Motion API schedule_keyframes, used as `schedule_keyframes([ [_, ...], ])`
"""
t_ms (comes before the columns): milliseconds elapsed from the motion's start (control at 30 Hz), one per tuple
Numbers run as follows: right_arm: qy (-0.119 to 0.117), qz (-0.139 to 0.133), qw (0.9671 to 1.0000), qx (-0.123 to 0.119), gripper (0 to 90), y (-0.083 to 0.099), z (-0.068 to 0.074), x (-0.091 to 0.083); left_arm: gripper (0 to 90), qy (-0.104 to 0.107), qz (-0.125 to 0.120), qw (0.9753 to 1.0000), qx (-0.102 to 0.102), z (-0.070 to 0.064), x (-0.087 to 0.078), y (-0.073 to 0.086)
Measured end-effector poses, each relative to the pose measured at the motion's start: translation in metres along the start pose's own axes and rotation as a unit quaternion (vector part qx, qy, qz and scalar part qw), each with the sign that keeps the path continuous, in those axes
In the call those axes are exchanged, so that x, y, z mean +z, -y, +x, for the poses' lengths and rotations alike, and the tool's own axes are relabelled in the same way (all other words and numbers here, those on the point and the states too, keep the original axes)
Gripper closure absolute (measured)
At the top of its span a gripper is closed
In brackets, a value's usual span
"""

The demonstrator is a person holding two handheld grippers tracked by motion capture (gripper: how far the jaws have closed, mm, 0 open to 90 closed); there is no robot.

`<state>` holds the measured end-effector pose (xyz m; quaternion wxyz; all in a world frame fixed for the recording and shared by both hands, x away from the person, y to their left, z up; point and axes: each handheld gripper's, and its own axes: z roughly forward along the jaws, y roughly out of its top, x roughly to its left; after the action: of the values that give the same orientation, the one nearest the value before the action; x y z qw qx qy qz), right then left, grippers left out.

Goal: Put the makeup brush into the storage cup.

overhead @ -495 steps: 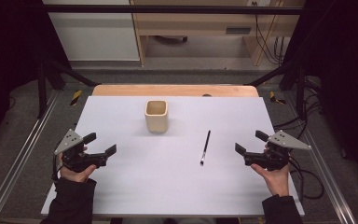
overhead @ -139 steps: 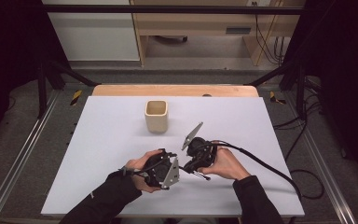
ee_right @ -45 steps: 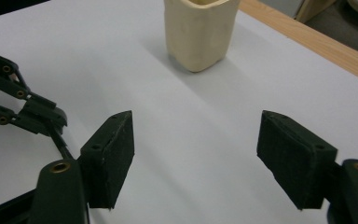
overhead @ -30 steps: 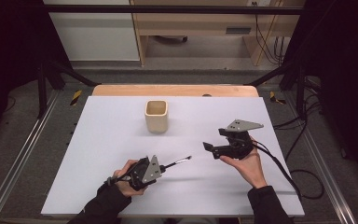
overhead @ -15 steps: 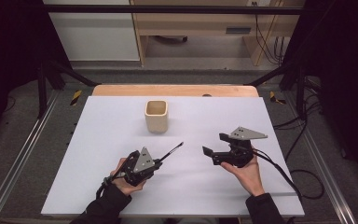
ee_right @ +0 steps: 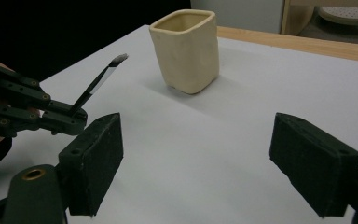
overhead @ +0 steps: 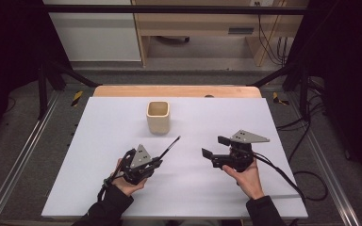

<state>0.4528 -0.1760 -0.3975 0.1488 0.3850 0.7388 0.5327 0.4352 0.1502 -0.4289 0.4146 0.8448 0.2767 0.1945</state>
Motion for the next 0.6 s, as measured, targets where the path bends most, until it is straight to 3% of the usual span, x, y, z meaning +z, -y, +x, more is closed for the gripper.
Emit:
schedule_keyframes([
  [267,-0.027,-0.007,0.9996,0.0,21.7,-0.008,0.007,0.003,83.2,-0.012,-0.025,0.9995,-0.014,-0.001,-0.003,-0.011],
  [600,-0.06,0.0,0.9982,0.004,28.3,-0.015,0.018,0.012,83.3,-0.018,-0.031,0.9993,-0.014,-0.008,0.001,-0.02],
])
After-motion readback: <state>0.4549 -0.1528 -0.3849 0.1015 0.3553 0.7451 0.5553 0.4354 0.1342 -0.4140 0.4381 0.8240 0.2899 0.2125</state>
